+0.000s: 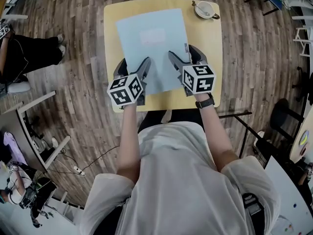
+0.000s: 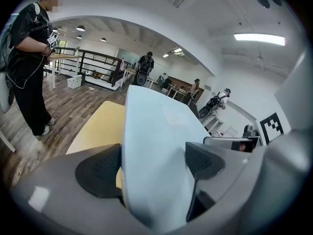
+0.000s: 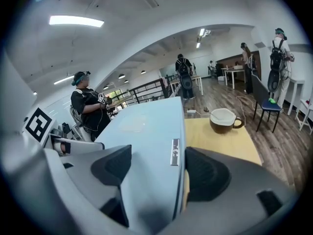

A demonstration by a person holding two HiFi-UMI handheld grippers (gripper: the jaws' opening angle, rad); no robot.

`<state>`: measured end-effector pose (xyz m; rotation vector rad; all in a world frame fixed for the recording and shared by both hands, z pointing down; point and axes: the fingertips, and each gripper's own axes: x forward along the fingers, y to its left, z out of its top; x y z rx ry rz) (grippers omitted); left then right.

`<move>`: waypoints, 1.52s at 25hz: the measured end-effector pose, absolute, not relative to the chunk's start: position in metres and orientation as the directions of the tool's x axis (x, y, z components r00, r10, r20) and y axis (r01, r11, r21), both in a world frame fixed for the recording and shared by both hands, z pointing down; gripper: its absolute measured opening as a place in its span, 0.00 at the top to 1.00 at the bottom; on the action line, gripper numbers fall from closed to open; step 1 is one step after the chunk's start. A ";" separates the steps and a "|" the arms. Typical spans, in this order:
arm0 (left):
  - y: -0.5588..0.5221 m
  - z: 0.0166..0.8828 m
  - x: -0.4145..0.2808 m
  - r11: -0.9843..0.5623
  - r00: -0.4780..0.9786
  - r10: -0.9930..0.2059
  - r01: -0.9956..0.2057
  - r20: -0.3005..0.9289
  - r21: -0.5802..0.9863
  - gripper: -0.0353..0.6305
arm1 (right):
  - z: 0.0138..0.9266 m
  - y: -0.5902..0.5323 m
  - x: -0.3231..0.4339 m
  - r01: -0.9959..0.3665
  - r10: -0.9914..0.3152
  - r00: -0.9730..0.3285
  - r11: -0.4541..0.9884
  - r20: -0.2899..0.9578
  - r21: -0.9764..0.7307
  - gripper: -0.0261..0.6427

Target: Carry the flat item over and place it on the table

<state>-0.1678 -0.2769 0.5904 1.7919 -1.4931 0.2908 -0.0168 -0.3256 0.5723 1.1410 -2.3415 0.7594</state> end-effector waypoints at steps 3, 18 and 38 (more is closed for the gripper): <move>-0.283 0.613 -0.166 0.006 0.292 -0.708 -0.908 0.643 0.418 0.32 | 0.594 -0.332 -0.016 -0.812 -0.551 -0.565 0.502 0.614 -0.297 0.49; -0.283 0.683 -0.149 0.058 0.290 -0.615 -0.910 0.733 0.409 0.32 | 0.666 -0.334 0.000 -0.829 -0.479 -0.528 0.469 0.701 -0.304 0.49; -0.282 0.638 -0.156 -0.015 0.246 -0.751 -0.934 0.612 0.358 0.33 | 0.609 -0.342 0.009 -0.869 -0.679 -0.479 0.457 0.556 -0.189 0.49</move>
